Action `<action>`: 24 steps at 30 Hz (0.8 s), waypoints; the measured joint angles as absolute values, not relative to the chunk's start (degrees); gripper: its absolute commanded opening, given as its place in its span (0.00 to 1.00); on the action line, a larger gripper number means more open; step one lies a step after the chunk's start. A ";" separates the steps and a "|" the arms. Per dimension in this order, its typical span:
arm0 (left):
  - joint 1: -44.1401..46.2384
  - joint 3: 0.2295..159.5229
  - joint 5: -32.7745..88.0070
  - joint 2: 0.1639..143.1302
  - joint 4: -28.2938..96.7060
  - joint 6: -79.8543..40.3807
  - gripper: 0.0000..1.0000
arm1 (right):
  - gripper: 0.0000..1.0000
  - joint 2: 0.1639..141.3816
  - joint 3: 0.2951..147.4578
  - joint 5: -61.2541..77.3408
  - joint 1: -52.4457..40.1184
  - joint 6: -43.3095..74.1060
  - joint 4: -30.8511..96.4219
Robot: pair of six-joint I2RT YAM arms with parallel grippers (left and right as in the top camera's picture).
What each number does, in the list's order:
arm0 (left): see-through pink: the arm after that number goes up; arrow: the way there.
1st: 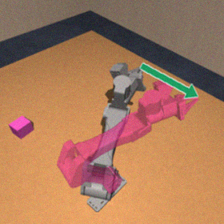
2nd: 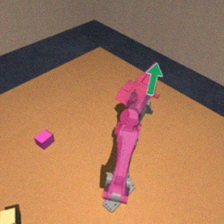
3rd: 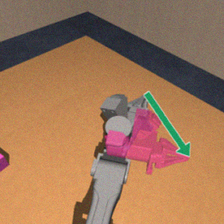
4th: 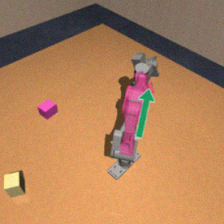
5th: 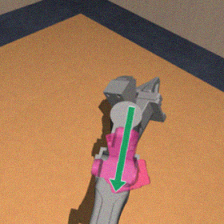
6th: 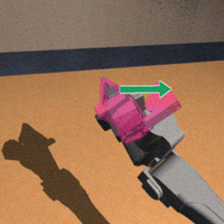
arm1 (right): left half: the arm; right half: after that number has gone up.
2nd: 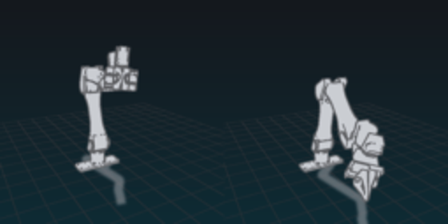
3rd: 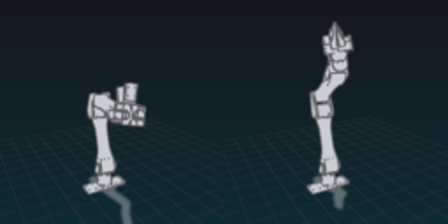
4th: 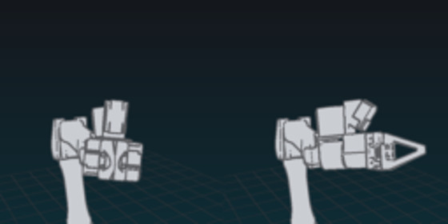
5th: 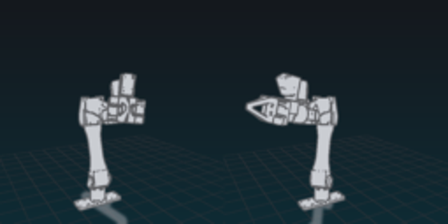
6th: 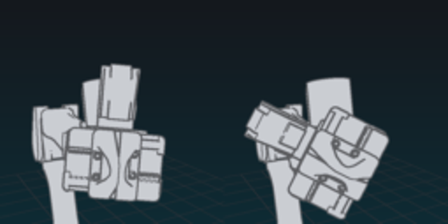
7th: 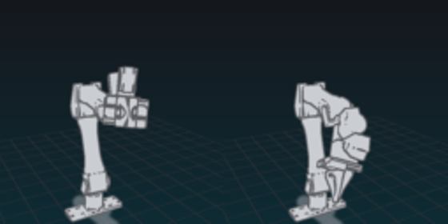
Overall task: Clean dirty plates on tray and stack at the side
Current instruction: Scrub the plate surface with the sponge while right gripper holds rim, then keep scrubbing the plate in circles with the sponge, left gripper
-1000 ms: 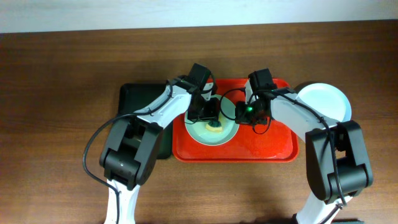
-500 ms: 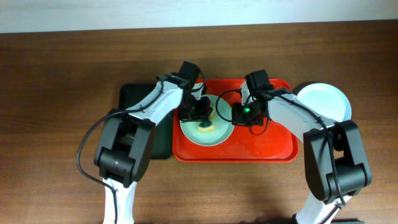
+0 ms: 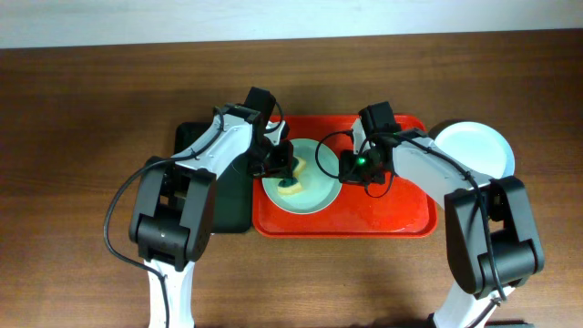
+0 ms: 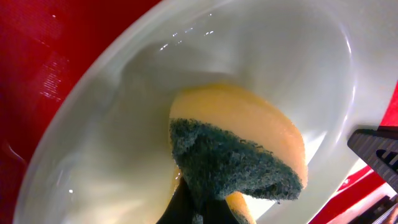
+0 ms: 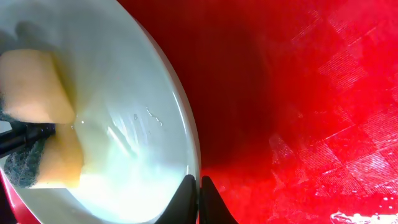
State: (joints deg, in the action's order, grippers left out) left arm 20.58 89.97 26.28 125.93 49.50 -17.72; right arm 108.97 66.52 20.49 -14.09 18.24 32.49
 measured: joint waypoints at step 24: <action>26.20 89.91 24.67 126.06 42.02 -22.41 0.00 | 0.04 108.97 66.52 18.72 -13.43 18.28 32.60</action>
State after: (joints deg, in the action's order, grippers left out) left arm 26.20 89.91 24.67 126.06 42.02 -22.41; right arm 108.97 66.52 18.72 -13.43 18.28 32.60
